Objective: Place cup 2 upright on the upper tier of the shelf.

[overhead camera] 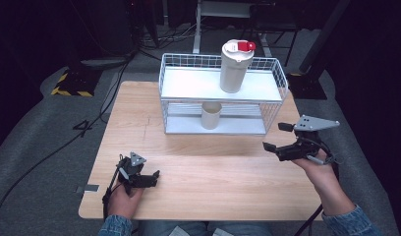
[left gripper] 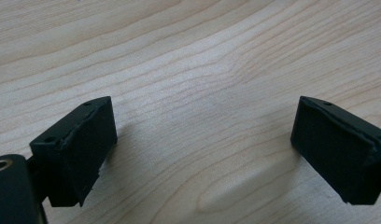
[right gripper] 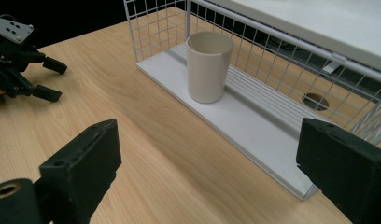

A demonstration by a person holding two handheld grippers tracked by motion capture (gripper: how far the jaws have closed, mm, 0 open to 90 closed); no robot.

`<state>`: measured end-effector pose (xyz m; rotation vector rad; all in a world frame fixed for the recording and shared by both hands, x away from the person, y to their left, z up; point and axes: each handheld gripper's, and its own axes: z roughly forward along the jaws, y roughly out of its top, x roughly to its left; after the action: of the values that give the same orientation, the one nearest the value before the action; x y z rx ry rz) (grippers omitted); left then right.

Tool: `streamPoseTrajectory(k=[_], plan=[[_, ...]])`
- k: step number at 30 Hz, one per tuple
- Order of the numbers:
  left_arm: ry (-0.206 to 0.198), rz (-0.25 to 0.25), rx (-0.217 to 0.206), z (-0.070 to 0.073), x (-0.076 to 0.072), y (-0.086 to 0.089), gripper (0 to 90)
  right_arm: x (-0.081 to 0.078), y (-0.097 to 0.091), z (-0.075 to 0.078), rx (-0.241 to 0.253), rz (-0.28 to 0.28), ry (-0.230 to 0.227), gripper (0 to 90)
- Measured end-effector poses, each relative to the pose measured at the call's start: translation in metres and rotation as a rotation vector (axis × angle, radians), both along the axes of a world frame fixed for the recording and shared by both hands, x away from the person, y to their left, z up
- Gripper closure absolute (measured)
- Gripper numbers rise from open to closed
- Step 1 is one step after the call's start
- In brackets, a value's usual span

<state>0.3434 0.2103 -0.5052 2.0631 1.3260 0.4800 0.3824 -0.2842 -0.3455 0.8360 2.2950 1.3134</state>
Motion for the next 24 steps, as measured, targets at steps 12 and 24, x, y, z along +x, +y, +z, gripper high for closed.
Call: streamPoseTrajectory(k=[12, 24], plan=[[-0.005, -0.012, 0.0, 0.0, 0.001, 0.001, 7.4, -0.02, -0.01, -0.037, 0.042, 0.008, 0.043, 6.7], [-0.005, -0.012, -0.001, 0.0, 0.001, 0.001, 7.4, -0.026, -0.01, -0.085, 0.052, -0.017, 0.11, 7.3]])
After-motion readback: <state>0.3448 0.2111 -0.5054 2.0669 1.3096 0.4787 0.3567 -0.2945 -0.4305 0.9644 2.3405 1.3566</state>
